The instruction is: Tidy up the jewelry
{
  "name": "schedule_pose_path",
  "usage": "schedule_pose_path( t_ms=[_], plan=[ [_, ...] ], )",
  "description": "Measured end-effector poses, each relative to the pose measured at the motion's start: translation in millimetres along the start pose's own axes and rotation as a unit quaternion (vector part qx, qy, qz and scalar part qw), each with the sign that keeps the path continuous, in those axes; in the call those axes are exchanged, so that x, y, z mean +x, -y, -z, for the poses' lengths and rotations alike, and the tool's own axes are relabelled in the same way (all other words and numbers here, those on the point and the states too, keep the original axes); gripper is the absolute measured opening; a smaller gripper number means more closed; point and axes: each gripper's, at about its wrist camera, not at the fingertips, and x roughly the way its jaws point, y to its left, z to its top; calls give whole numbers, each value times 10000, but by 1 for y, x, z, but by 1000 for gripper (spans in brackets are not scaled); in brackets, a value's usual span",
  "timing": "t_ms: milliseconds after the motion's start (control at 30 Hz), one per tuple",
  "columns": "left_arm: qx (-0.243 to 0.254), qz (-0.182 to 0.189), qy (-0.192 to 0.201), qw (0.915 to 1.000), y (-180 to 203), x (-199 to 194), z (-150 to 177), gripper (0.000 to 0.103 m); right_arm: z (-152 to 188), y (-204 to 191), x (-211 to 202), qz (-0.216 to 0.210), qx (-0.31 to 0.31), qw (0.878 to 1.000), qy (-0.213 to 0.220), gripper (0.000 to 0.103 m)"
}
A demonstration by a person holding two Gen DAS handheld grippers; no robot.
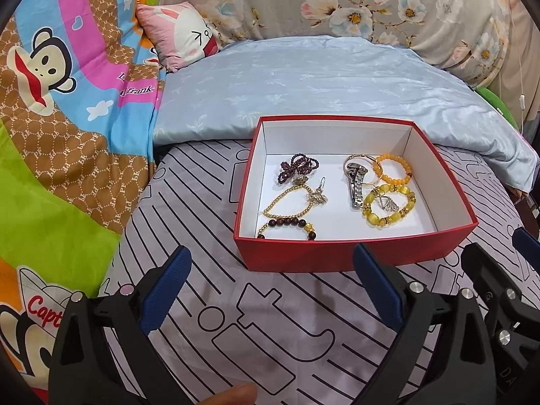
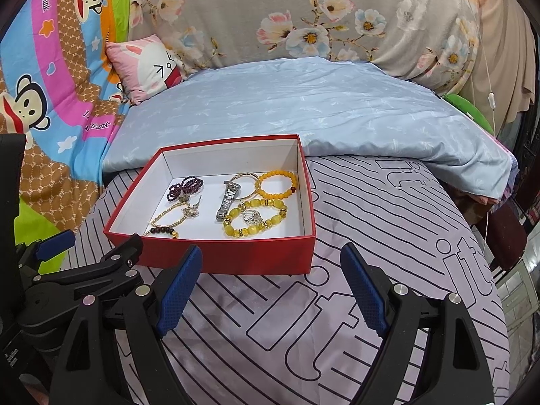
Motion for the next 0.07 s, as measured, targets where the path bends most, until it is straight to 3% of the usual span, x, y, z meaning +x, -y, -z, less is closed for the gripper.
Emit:
schedule_pose_path(
  t_ms=[67],
  plan=[
    [-17, 6, -5, 10000, 0, 0, 1, 94, 0, -1, 0, 5, 2, 10000, -2, 83]
  ],
)
